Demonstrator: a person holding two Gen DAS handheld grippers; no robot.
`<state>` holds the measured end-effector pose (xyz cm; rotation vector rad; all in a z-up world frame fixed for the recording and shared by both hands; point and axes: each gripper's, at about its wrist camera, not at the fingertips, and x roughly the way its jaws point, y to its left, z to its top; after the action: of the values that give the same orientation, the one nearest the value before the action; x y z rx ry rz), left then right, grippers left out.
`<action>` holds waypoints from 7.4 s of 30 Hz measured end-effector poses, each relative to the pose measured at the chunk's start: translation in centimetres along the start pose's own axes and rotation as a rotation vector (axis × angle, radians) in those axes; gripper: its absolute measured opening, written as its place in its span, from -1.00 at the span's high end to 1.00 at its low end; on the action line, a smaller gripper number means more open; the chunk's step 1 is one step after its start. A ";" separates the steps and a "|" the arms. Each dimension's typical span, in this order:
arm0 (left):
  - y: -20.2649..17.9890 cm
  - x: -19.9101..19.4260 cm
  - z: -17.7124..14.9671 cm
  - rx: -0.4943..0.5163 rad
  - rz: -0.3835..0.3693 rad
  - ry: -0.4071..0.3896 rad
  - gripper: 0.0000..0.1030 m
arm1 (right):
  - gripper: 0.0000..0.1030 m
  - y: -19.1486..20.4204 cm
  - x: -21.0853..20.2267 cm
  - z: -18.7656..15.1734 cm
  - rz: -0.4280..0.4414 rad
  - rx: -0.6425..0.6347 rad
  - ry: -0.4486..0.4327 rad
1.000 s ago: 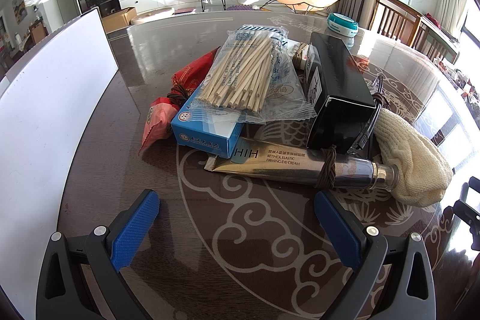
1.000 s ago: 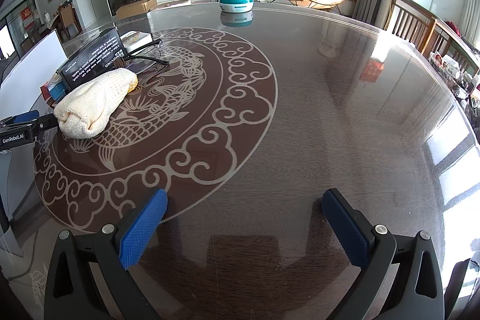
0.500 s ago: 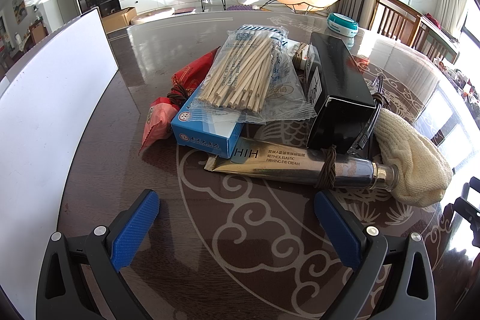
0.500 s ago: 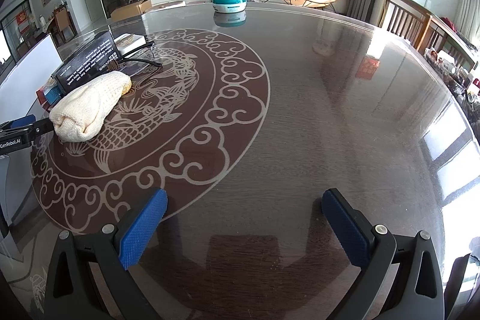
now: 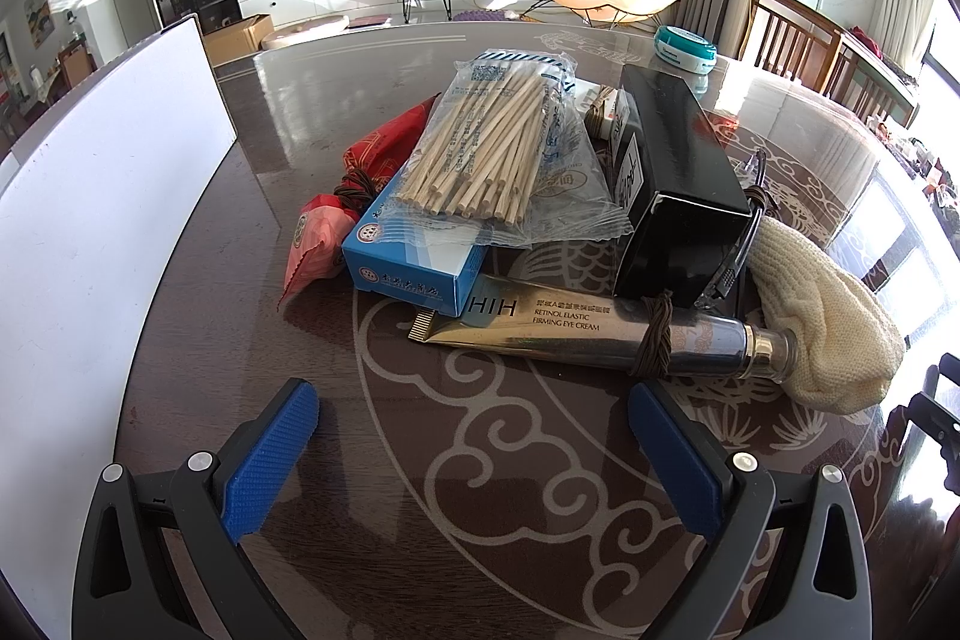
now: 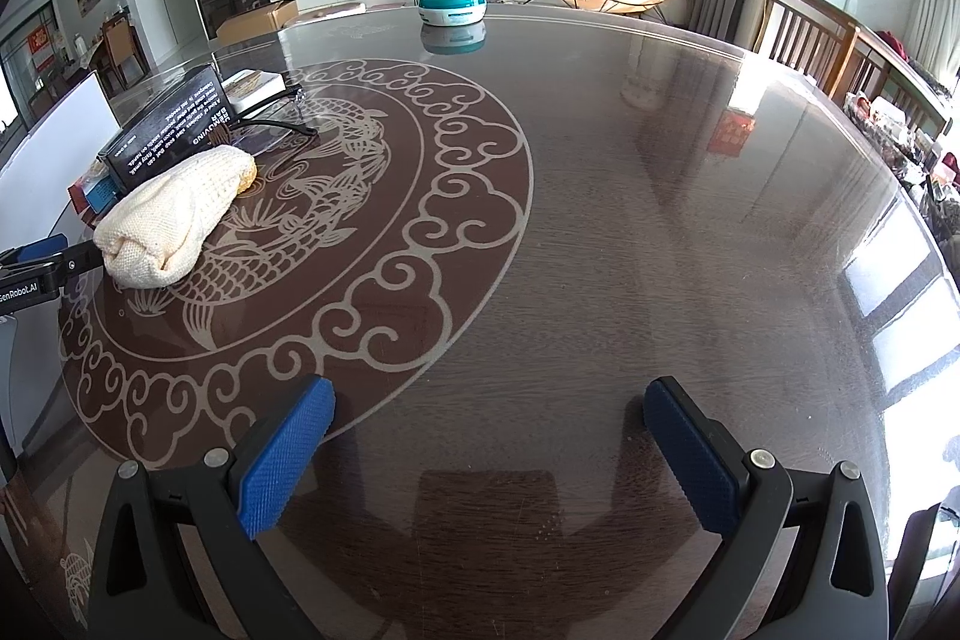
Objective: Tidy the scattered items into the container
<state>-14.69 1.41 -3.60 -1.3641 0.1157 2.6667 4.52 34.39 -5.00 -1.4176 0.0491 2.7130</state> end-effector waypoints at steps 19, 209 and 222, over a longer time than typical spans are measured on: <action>0.0 0.1 0.0 0.000 -0.001 -0.001 -1.00 | -1.00 0.1 0.1 0.1 0.004 -0.004 -0.001; 1.4 -3.2 -4.6 -0.056 0.086 -0.035 -0.56 | -0.09 11.0 3.3 4.9 0.172 -0.222 -0.062; 1.9 -2.8 -4.8 -0.092 0.082 -0.012 -0.90 | -0.23 10.6 3.4 5.0 0.173 -0.208 -0.058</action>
<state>-9.56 -1.40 -4.11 -1.3993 0.0498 2.7795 -2.39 24.30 -5.07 -1.4464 -0.1233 2.9752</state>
